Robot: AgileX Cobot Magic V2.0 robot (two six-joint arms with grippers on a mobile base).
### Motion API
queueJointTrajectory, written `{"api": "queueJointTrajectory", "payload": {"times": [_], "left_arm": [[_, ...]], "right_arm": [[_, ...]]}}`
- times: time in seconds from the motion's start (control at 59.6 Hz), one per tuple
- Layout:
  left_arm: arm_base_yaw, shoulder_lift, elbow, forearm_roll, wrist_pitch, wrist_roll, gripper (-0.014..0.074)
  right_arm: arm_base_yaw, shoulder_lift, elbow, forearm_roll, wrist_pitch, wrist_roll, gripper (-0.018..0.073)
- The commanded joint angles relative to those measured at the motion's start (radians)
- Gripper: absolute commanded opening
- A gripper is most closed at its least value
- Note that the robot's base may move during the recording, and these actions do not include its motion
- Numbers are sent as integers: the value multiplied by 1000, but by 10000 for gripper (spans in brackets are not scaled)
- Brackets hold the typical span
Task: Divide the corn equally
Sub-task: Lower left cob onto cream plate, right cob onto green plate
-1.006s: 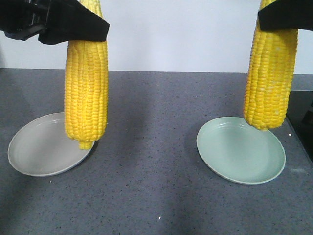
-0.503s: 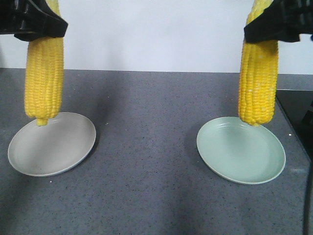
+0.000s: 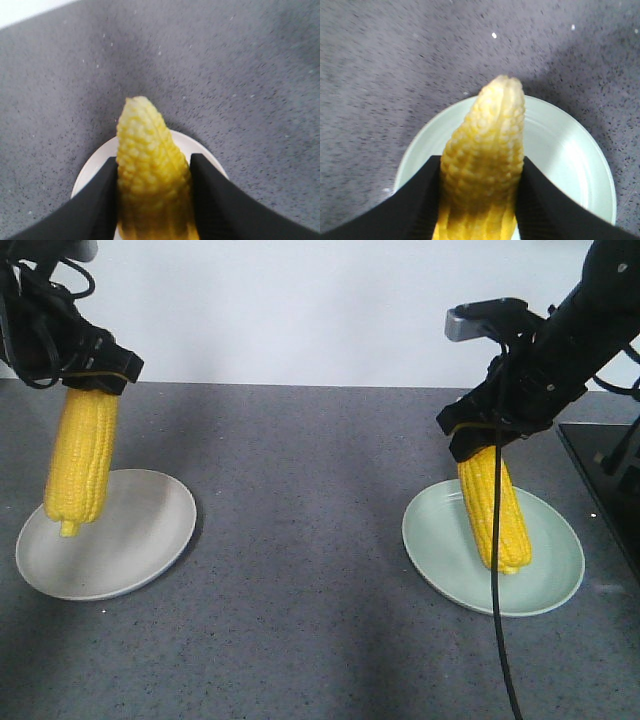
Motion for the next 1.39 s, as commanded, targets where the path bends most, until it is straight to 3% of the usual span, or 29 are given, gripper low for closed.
{"api": "queueJointTrajectory", "payload": {"times": [0.0,0.252,0.537,0.704,0.989,1.375], "left_arm": [[13,-6,-28,-5,-24,-10,-6],[21,45,6,20,-12,-10,-6],[21,65,72,51,-34,-10,-6],[21,69,72,55,-53,-12,8],[21,69,72,58,-86,-12,122],[21,69,72,65,-115,-20,449]], "right_arm": [[-8,-12,-27,-25,23,6,7],[-8,39,-27,-23,29,39,106],[-8,44,-27,-35,27,47,401],[-8,42,-27,-64,26,97,513],[-8,17,-27,-105,18,134,532],[-8,-90,-27,-105,-75,141,529]]}}
